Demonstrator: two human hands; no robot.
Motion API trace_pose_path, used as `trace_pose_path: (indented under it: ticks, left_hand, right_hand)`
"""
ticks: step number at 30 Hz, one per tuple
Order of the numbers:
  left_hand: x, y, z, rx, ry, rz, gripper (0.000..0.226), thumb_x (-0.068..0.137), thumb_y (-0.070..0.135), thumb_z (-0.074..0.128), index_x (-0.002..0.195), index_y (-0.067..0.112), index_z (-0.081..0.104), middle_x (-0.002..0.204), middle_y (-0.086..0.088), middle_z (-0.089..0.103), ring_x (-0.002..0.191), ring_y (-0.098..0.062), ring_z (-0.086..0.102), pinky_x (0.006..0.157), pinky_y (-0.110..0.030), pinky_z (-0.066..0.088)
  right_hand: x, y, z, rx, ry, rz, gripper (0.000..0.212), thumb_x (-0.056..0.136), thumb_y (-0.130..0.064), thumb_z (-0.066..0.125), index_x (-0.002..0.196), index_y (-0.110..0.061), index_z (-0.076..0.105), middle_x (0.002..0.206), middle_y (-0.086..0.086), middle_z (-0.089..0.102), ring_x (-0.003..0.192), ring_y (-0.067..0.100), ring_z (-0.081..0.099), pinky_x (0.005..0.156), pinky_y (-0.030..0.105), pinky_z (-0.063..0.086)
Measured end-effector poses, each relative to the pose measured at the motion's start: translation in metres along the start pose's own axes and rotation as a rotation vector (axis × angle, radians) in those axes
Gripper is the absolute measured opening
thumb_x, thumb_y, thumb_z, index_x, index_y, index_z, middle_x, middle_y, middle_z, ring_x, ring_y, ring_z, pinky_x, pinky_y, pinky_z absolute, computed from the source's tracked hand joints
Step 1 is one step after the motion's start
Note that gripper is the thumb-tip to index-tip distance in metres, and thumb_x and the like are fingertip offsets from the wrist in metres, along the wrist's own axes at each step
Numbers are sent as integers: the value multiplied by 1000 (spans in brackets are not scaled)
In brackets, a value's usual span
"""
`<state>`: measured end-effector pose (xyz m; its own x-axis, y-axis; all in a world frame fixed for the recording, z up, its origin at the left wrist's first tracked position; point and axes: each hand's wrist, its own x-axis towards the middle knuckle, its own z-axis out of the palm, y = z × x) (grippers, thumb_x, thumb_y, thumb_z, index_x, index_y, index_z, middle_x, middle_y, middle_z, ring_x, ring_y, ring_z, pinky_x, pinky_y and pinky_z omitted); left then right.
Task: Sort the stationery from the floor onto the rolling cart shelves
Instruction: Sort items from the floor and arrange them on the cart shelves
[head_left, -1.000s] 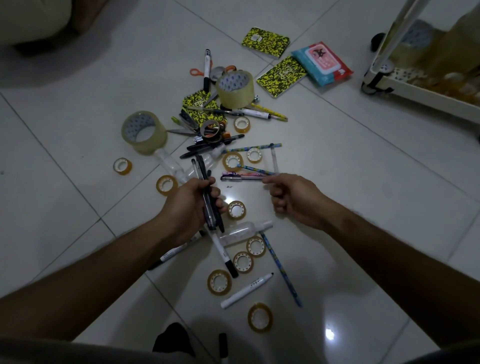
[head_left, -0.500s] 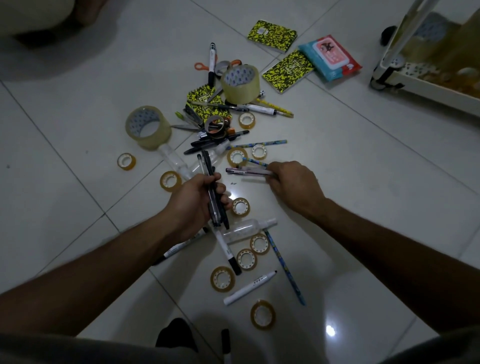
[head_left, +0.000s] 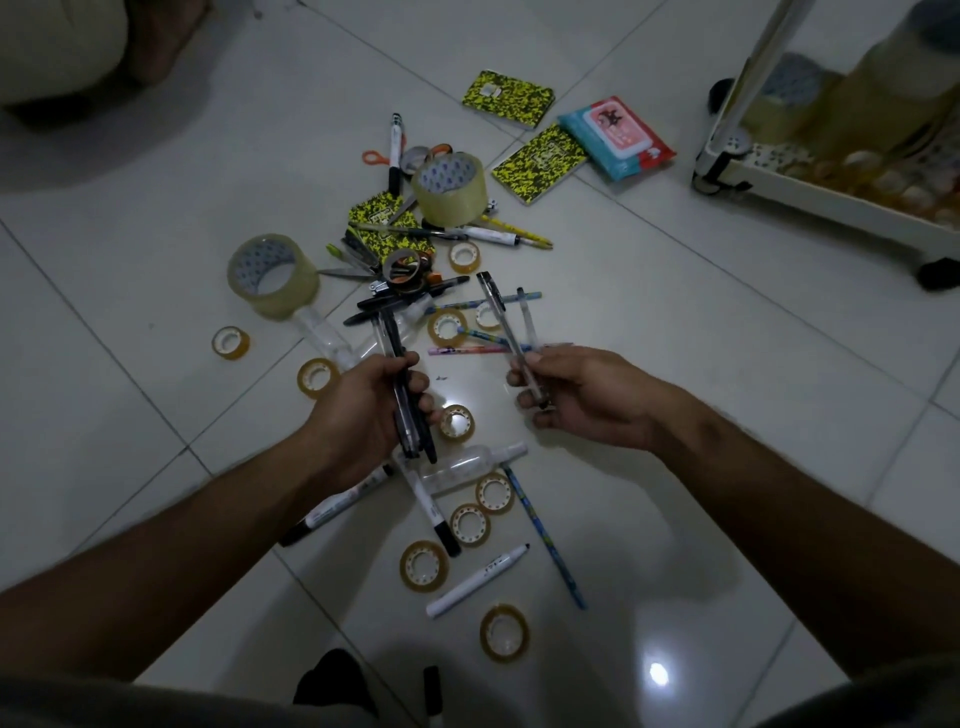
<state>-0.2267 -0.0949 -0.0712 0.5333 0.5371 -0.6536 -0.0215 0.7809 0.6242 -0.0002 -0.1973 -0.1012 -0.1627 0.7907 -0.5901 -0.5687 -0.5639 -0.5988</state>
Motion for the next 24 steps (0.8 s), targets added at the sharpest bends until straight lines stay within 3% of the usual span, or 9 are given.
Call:
trace_pose_path:
  ticks: [4,8,14,16,18,20,22,24]
  left_hand:
    - [-2,-2,3,19,3,6,15,103,18,35,101,14,49,72,-2,49,63,-18,53,65,-34,52]
    - [-6,1,0,29,9,13,17,102,18,35,99,15,51,73,-2,48,63,-18,53,65,-33,54]
    - [-15,14,-24,-1,79,44,16,101,18,35,100,14,51,73,-3,48,64,-19,52,68,-34,53]
    - [-18,16,-35,-14,101,49,16,101,18,35,100,14,51,73,-2,48,64,-19,52,67,-34,53]
    - [-22,17,-45,-28,121,55,17,101,18,35,99,14,52,73,-3,47,64,-19,51,69,-36,50]
    - [-25,17,-53,-33,131,61,18,102,18,35,98,14,53,73,-2,47,64,-19,51,72,-36,49]
    - [-28,18,-59,-43,149,62,19,101,18,35,96,15,53,72,-2,46,63,-18,51,73,-36,48]
    - [-29,18,-63,-54,161,61,19,100,18,35,94,16,52,70,-2,45,61,-18,50,72,-35,47]
  right_hand:
    - [-13,6,-4,101,-158,32,18,101,-16,43,107,-10,59,116,16,69,91,28,67,81,36,51]
    - [-14,14,-2,117,-113,-14,21,103,-8,45,118,-2,58,101,14,68,86,26,68,80,33,58]
    - [7,7,15,-31,-28,13,18,103,-7,35,100,-12,52,74,3,43,62,15,33,62,30,35]
    - [18,7,23,-101,32,15,19,106,-16,37,106,-9,55,69,0,39,59,13,29,60,30,31]
    - [28,7,31,-329,108,-30,28,105,-32,47,109,-8,62,66,-4,42,56,10,35,58,29,34]
    - [36,7,37,-753,173,-172,26,98,-40,60,98,-15,67,62,-11,51,55,5,46,57,23,39]
    - [47,6,44,-1058,164,-339,21,92,-34,70,89,-13,68,56,-14,52,50,-1,45,52,15,35]
    - [57,4,51,-1210,119,-420,15,90,-29,72,88,-15,68,53,-12,47,47,-1,46,47,12,32]
